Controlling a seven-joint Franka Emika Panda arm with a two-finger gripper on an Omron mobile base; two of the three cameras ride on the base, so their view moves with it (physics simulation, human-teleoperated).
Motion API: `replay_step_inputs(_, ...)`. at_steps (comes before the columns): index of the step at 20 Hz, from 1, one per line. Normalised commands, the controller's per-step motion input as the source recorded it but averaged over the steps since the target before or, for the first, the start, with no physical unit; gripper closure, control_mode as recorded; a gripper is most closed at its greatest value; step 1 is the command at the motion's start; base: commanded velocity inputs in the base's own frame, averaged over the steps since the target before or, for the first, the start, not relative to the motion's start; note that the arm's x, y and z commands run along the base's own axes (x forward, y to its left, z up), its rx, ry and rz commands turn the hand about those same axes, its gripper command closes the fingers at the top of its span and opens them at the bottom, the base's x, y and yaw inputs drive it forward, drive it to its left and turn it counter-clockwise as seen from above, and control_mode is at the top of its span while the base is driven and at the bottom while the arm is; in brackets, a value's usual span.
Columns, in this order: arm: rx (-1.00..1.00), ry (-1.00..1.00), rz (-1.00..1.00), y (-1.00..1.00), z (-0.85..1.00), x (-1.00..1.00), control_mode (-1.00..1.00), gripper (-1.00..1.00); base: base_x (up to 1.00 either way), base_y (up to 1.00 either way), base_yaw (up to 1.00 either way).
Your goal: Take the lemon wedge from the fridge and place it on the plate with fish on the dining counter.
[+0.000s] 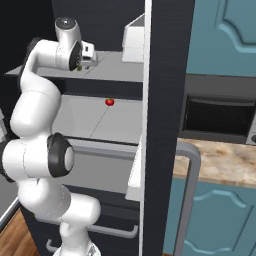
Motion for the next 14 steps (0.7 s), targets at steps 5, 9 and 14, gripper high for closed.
replay_step_inputs(5, 0.00, 0.00, 0.00, 0.01, -0.19, 0.39, -1.00, -1.00, 0.00, 0.00, 0.00)
replay_step_inputs(9, 0.00, 0.00, 0.00, 0.04, 0.00, 0.42, -1.00, -1.00, 0.00, 0.00, 0.00)
replay_step_inputs(14, 0.00, 0.00, 0.00, 0.11, -0.03, 0.29, -1.00, -1.00, 0.00, 0.00, 0.00)
